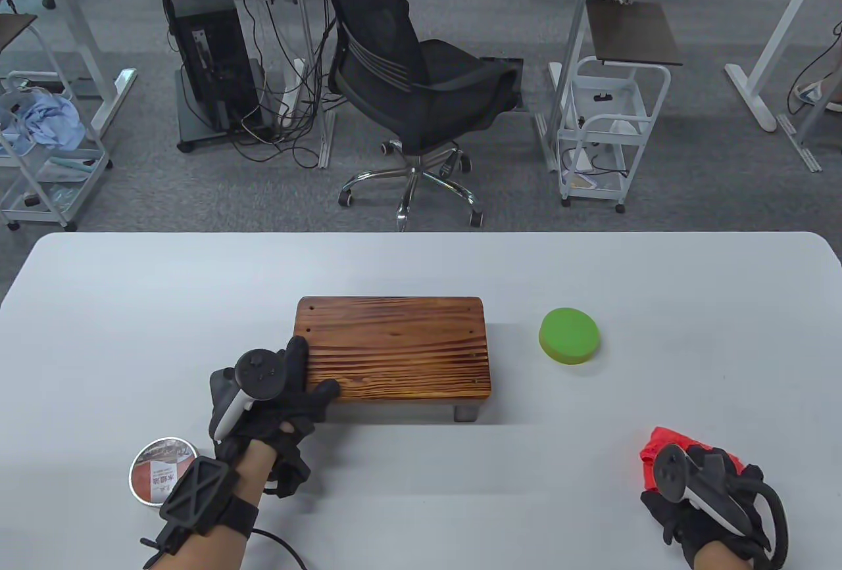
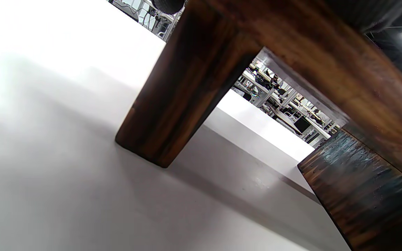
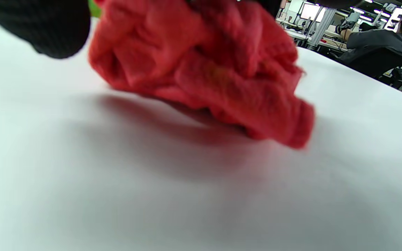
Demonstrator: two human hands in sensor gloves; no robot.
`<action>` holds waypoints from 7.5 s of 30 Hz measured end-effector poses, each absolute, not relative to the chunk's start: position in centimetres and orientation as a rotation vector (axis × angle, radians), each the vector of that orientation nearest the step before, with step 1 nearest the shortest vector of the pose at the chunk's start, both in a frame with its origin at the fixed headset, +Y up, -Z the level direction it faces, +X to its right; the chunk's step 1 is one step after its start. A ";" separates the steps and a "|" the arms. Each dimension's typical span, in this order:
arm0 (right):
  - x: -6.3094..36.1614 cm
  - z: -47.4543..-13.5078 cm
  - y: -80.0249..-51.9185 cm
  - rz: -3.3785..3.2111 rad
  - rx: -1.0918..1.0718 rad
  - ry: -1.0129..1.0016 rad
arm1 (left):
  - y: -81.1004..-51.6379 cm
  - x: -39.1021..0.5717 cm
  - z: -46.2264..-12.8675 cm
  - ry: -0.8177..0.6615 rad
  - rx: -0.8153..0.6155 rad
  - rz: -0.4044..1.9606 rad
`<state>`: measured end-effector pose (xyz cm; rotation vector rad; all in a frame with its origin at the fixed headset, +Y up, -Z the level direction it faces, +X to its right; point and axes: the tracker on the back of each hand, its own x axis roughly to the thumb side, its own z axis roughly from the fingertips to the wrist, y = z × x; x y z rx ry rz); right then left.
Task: Dip and apply wood wax on stool
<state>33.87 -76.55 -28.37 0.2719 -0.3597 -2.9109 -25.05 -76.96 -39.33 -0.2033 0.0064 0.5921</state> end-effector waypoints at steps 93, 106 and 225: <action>23.4 -30.0 -75.5 -3.464 -0.283 -0.191 | -67.5 -24.4 -31.8 -0.050 -0.263 0.060; 23.7 -29.9 -75.5 -3.480 -0.290 -0.207 | -73.4 -9.8 -31.4 -0.371 -0.403 -0.016; -1.7 -28.9 -77.5 -2.907 -0.716 -0.386 | -83.6 -17.4 -31.7 -0.348 -0.557 0.331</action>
